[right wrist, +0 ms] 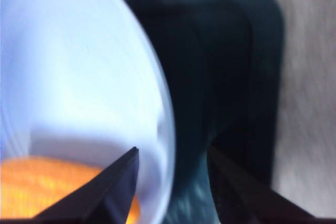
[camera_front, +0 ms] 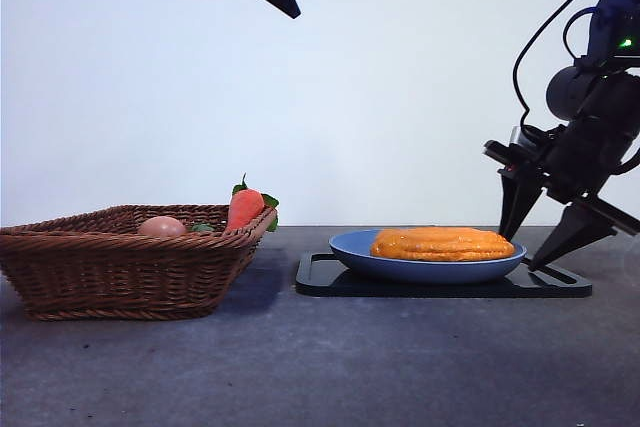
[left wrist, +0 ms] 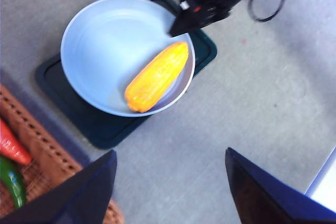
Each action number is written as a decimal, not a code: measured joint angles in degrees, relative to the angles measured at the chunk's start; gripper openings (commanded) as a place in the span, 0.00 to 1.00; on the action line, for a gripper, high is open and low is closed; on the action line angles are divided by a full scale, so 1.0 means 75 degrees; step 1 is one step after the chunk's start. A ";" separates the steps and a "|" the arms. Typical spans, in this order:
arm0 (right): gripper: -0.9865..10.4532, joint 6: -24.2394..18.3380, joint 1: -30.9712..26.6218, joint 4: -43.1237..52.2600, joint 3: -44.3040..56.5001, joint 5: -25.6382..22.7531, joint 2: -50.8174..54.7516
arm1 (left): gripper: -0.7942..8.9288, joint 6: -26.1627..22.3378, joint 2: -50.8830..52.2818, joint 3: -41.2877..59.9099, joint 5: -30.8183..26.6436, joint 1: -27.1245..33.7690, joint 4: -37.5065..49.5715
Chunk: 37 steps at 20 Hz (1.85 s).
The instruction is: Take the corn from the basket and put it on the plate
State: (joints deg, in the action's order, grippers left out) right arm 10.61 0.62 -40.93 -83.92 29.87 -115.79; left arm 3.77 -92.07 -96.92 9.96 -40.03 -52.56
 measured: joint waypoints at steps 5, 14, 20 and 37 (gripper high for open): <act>0.28 -0.0449 -0.0079 -0.0930 -0.0003 0.0009 0.1416 | 0.39 -0.0210 0.0000 0.0000 -0.0006 0.0300 -0.0160; 0.20 -0.1512 0.1064 -0.3692 -0.0006 -0.0901 0.4846 | 0.35 -0.0466 0.0000 0.0000 -0.0017 0.0726 -0.0414; 0.09 -0.1961 0.2273 -0.4453 0.0058 -0.1478 0.6079 | 0.09 -0.0571 0.0000 0.0000 -0.0017 0.0764 -0.0752; 0.09 -0.1577 0.2559 -0.4118 0.0877 -0.1507 0.6126 | 0.09 -0.0571 0.0000 0.0000 -0.0017 0.0766 0.1090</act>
State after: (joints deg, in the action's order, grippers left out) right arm -1.21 19.81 -71.81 -77.34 18.57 -69.84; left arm -0.51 -92.07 -96.92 9.82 -34.28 -44.38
